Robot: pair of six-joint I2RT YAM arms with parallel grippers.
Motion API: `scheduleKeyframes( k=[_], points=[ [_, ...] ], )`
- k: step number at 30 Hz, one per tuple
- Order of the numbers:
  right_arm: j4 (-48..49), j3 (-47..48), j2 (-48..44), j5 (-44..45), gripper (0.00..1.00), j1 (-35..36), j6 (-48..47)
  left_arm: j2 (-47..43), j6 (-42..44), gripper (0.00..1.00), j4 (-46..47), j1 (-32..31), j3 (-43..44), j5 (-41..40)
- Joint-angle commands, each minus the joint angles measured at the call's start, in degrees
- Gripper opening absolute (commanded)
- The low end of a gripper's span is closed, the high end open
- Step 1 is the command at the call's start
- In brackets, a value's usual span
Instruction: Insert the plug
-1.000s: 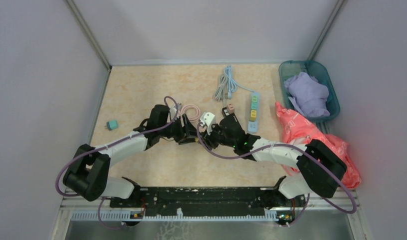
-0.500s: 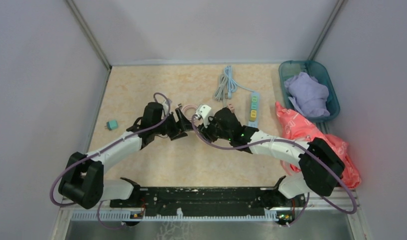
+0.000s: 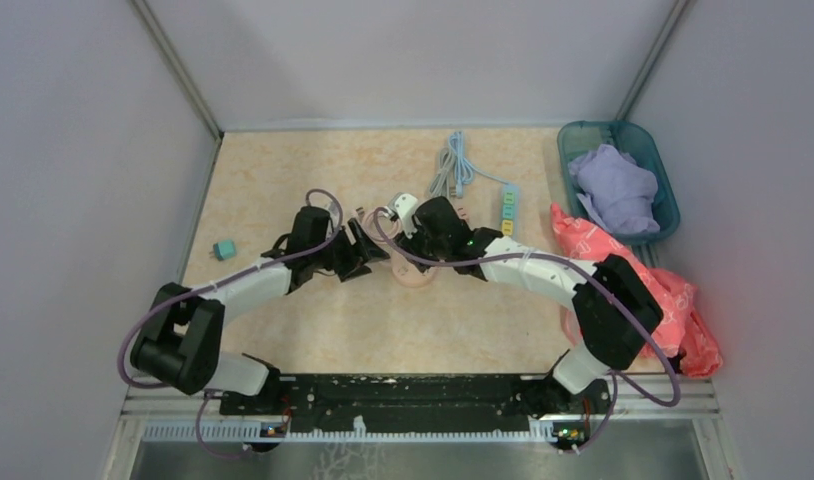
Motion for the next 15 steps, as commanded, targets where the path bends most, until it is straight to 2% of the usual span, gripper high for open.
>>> scheduleKeyframes(
  k=[1, 15],
  points=[
    [-1.17, 4.9, 1.42, 0.92, 0.0, -0.95, 0.69, 3.96, -1.23, 0.75, 4.23, 0.33, 0.86, 0.52],
    [-4.3, 10.57, 7.94, 0.52, 0.0, -1.32, 2.25, 13.64, -3.74, 0.71, 9.31, 0.22, 1.9, 3.8]
  ],
)
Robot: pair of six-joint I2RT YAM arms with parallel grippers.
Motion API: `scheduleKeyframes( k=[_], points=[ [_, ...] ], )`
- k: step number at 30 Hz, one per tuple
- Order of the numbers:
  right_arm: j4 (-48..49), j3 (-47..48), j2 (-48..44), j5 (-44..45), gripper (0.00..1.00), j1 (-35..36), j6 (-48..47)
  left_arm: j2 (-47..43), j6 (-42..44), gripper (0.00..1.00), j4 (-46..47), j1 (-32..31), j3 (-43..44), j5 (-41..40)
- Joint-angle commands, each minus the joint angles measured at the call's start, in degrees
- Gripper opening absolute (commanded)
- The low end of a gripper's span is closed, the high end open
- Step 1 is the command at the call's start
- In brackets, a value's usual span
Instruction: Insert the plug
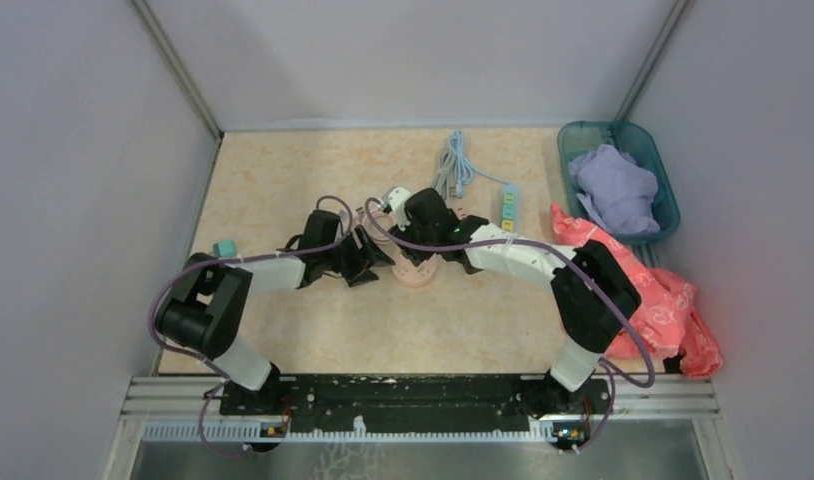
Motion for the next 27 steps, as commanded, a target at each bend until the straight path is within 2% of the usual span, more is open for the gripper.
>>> scheduleKeyframes(
  k=[1, 17, 27],
  points=[
    [0.82, 3.47, 1.7, -0.11, 0.0, -0.28, 1.09, 2.81, -0.93, 0.7, 3.41, 0.09, 1.7, 1.97],
    [-0.42, 6.22, 4.59, -0.45, 0.0, -0.19, 2.4, 6.88, -2.02, 0.49, 5.31, -0.78, 0.85, 2.6],
    [-2.08, 7.26, 5.99, 0.92, 0.0, -0.14, 3.13, 7.43, -2.27, 0.44, 6.11, -0.86, -0.8, 2.01]
  ],
)
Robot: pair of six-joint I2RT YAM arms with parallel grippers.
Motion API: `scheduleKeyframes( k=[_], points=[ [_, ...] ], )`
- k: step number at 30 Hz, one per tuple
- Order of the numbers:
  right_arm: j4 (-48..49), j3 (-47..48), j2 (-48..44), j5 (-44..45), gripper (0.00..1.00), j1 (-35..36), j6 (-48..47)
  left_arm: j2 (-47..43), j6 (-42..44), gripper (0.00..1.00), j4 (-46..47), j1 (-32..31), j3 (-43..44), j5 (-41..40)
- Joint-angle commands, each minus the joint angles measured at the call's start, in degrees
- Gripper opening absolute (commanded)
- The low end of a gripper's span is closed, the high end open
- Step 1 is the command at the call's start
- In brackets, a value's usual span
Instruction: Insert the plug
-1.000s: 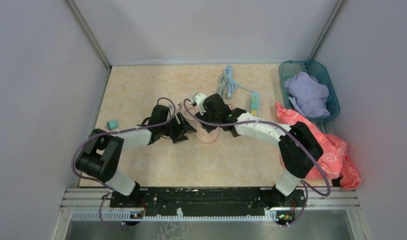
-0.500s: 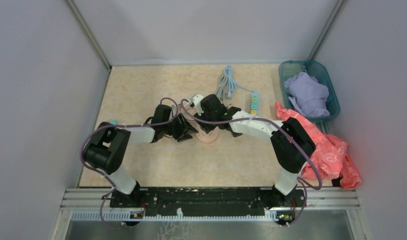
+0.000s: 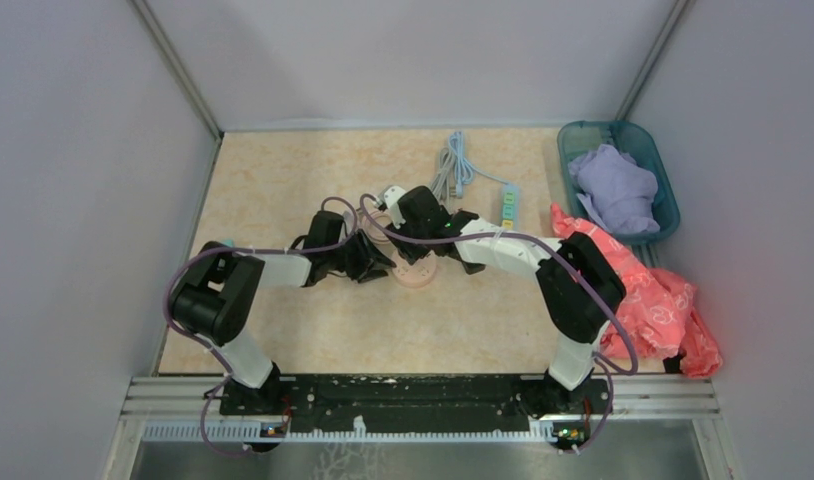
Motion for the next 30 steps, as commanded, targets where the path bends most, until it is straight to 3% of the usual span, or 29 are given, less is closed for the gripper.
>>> scheduleKeyframes(
  k=[1, 30],
  points=[
    [-0.28, 3.08, 0.57, 0.76, 0.0, -0.15, 1.09, 1.39, 0.42, 0.44, -0.26, -0.34, -1.53, -0.82],
    [-6.27, 2.39, 8.12, 6.64, 0.0, 1.28, 1.29, 1.14, 0.47, 0.43, -0.35, -0.56, -2.07, -1.74]
  ],
)
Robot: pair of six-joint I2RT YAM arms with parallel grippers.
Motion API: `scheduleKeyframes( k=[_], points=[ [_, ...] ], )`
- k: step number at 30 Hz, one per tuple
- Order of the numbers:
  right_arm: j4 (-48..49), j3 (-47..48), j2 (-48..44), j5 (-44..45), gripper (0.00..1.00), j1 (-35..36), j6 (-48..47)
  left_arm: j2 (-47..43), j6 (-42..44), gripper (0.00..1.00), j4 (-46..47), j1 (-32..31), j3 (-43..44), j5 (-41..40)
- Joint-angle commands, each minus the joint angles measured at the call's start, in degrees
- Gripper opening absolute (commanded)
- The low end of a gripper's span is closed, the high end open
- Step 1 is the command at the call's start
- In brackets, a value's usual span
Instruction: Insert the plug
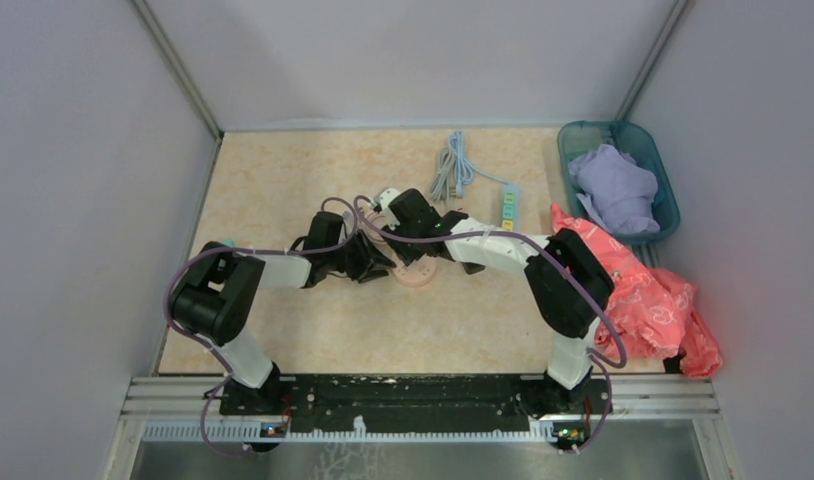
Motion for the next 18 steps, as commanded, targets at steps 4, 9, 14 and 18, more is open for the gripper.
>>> scheduleKeyframes(
  k=[4, 9, 14, 18],
  points=[
    [-6.78, 1.44, 7.53, 2.52, 0.0, 0.0, -1.5, 0.9, 0.61, 0.43, -2.16, -0.39, -1.46, -2.02],
    [-5.41, -0.59, 8.22, 1.07, 0.0, 0.04, -2.01, 0.43, 0.65, 0.43, -2.46, -0.41, -1.63, -2.51],
    [-3.08, -5.79, 7.18, 0.59, 0.0, -0.72, -3.66, 0.58, 0.98, 0.43, -2.71, -0.4, -1.55, -2.52],
    [-0.49, -10.57, 5.97, -1.49, 0.0, -1.62, -5.41, 0.61, 1.57, 0.42, -3.27, -0.28, -1.5, -2.96]
  ],
)
